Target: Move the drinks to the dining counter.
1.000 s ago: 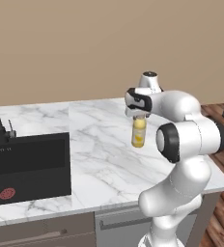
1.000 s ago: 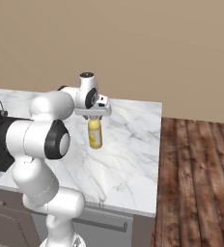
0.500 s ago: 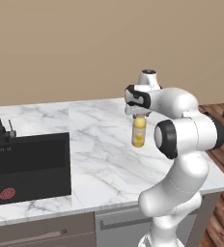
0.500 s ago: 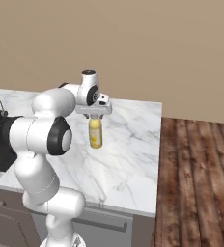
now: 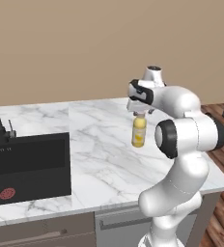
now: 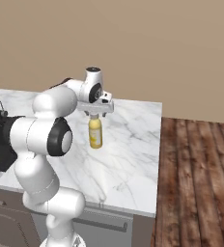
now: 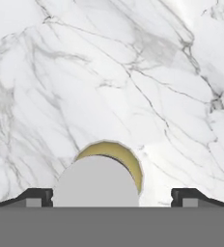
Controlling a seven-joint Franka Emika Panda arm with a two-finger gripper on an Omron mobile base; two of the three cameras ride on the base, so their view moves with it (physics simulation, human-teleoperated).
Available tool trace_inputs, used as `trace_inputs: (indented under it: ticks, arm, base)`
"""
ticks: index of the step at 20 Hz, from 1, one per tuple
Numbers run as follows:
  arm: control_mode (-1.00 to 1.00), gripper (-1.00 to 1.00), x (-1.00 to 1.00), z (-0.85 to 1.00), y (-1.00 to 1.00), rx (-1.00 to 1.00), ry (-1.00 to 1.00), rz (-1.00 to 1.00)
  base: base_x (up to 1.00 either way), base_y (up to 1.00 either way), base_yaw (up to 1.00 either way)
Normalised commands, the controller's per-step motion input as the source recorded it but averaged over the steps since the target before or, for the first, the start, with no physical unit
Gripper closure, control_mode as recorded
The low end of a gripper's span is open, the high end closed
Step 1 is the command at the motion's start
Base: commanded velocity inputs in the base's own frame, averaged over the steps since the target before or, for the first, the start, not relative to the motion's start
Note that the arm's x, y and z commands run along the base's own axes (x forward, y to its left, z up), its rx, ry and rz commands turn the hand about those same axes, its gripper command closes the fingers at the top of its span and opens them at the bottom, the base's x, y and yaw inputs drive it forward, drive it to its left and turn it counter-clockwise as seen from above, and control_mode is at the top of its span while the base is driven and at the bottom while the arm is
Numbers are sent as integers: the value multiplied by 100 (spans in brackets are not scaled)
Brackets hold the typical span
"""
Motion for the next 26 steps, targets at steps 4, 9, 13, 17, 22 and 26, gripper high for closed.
trace_inputs:
  ticks: [4,9,13,17,22,26]
  arm:
    - [-100,-100,-7,62,0,3,4,-3]
    - [-100,-100,-48,83,-17,4,4,-11]
    - [-100,-100,-100,97,-15,4,-3,-23]
    - [-100,-100,-100,47,5,2,-9,-22]
    - [-100,-100,-100,36,32,0,-21,-18]
    - [-100,-100,-97,38,17,0,-12,-11]
  base:
    - [0,0,0]
    - [0,0,0]
    - [0,0,0]
    - [0,0,0]
    - [0,0,0]
    - [0,0,0]
